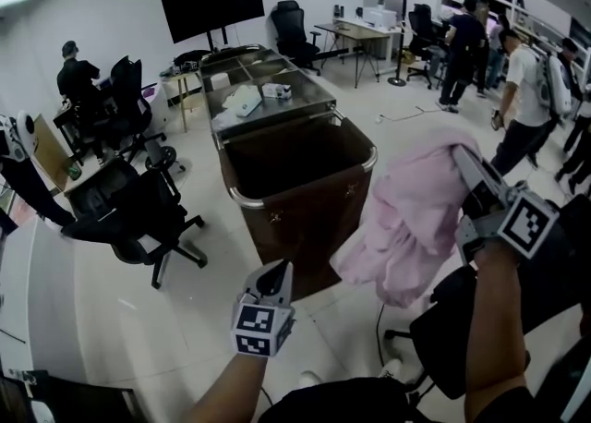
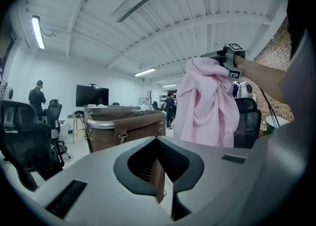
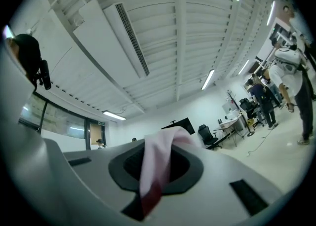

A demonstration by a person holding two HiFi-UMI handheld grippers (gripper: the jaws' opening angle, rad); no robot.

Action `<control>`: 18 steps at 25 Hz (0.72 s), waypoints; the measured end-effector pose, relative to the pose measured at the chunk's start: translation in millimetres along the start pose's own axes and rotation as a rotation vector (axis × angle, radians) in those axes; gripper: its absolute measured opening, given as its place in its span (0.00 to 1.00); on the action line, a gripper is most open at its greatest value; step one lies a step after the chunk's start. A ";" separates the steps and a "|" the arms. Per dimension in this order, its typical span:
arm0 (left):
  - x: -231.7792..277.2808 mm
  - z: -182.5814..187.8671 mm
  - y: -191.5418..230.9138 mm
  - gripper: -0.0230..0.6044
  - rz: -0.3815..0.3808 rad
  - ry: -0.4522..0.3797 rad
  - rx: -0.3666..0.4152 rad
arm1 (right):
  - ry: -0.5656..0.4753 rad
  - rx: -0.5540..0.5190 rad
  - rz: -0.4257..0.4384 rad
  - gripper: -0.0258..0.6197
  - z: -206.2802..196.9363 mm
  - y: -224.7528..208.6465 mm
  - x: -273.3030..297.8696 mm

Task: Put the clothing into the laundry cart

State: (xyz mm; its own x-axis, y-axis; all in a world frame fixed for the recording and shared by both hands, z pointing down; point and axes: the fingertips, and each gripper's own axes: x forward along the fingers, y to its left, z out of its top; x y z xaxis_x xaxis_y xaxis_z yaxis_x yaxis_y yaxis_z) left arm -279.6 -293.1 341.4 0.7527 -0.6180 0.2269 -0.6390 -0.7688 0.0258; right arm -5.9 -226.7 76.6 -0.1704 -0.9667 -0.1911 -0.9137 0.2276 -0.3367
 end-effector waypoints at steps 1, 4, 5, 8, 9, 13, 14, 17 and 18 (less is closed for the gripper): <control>-3.2 0.8 4.3 0.03 0.005 -0.003 -0.002 | -0.001 0.005 0.004 0.11 2.3 5.2 6.9; -10.3 10.6 14.3 0.03 0.012 -0.020 0.001 | 0.006 -0.019 0.026 0.11 7.8 24.1 27.5; -11.7 14.5 17.5 0.03 0.014 -0.026 0.005 | 0.009 -0.030 0.037 0.11 9.1 30.2 35.1; -12.9 20.1 29.5 0.03 0.030 -0.030 0.017 | 0.011 -0.048 0.073 0.11 12.4 43.9 61.9; -13.1 20.2 33.8 0.03 0.037 -0.029 0.016 | 0.010 -0.048 0.083 0.11 13.9 46.9 71.2; -12.6 18.6 49.0 0.03 0.067 -0.021 0.010 | -0.001 -0.052 0.116 0.11 20.5 54.7 107.1; -11.2 18.2 53.0 0.03 0.076 -0.019 0.010 | -0.005 -0.052 0.123 0.11 21.3 55.2 116.4; -5.2 17.2 67.0 0.03 0.106 -0.014 0.011 | -0.008 -0.046 0.152 0.11 18.7 55.2 147.3; -2.5 17.3 72.1 0.03 0.118 -0.012 0.010 | -0.002 -0.042 0.160 0.11 15.7 54.1 158.7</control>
State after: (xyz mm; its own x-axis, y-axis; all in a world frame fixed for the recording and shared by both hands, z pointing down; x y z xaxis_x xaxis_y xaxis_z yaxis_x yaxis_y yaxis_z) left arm -324.8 -349.8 325.8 0.6744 -0.7061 0.2160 -0.7215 -0.6923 -0.0103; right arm -76.6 -366.0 13.6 -0.3146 -0.9180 -0.2414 -0.8896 0.3739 -0.2624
